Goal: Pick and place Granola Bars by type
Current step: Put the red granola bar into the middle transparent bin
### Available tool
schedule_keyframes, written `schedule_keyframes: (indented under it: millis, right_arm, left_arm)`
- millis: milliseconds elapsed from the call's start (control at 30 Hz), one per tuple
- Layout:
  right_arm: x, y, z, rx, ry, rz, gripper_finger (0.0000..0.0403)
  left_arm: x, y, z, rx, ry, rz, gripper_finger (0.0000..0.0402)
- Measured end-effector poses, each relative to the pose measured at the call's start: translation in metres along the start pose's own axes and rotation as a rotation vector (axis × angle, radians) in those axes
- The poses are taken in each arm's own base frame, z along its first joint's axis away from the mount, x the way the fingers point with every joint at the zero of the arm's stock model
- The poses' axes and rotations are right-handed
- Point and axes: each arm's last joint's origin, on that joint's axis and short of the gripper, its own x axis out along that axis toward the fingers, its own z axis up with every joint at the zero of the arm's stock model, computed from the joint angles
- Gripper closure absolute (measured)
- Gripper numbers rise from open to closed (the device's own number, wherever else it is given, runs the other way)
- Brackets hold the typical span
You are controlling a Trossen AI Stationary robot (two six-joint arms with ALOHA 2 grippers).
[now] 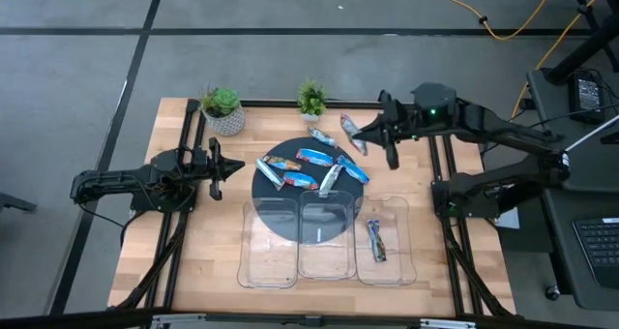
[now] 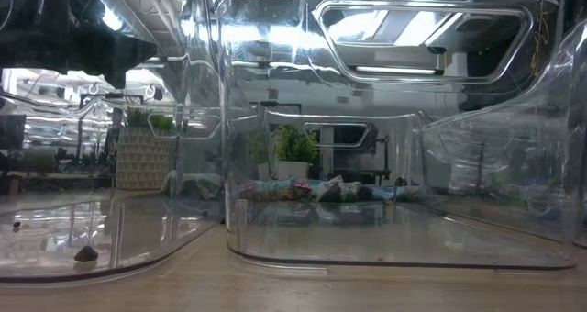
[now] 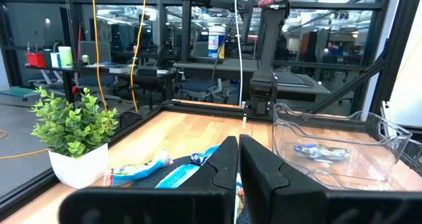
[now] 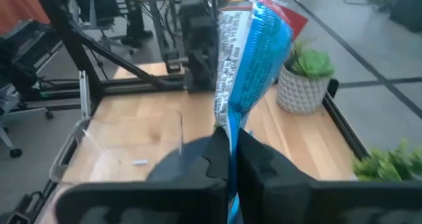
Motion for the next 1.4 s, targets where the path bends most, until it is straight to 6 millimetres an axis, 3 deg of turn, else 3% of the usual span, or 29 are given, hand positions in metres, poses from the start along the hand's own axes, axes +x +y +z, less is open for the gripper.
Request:
schedule_keyframes:
  millis: [267, 533, 800, 1000, 1233, 1400]
  right_arm:
    - [0.030, 0.035, 0.036, -0.048, 0.024, 0.014, 0.0389]
    - [0.057, 0.055, 0.040, -0.047, 0.225, -0.006, 0.0390]
    - [0.106, 0.081, 0.005, 0.056, 0.446, 0.013, 0.0391]
    - [0.144, 0.100, -0.025, 0.274, 0.579, -0.060, 0.0391]
    - [0.159, 0.114, -0.043, 0.515, 0.645, -0.140, 0.0391]
    - [0.168, 0.115, -0.064, 0.547, 0.750, -0.273, 0.0391]
  left_arm:
    - [0.000, 0.000, 0.000, 0.000, 0.000, 0.000, 0.0392]
    - [0.000, 0.000, 0.000, 0.000, 0.000, 0.000, 0.0389]
    - [0.000, 0.000, 0.000, 0.000, 0.001, 0.000, 0.0393]
    - [0.000, 0.000, 0.000, 0.000, 0.000, 0.000, 0.0390]
    - [0.000, 0.000, 0.000, 0.000, 0.000, 0.000, 0.0393]
    - [0.000, 0.000, 0.000, 0.000, 0.000, 0.000, 0.0392]
